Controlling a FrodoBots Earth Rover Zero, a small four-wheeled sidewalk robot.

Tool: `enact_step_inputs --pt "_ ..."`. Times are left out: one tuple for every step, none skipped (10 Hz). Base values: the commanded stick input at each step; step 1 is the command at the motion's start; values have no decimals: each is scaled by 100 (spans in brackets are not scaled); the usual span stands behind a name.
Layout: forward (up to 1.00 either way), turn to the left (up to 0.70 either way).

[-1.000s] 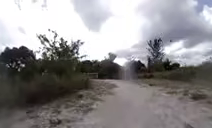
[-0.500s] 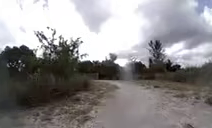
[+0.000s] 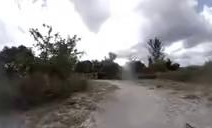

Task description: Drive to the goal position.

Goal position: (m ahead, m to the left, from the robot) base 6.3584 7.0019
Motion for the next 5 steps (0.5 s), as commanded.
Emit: enact_step_inputs --pt "60 0" --pt "60 0" --pt "60 0" --pt "60 0" --pt "60 0"
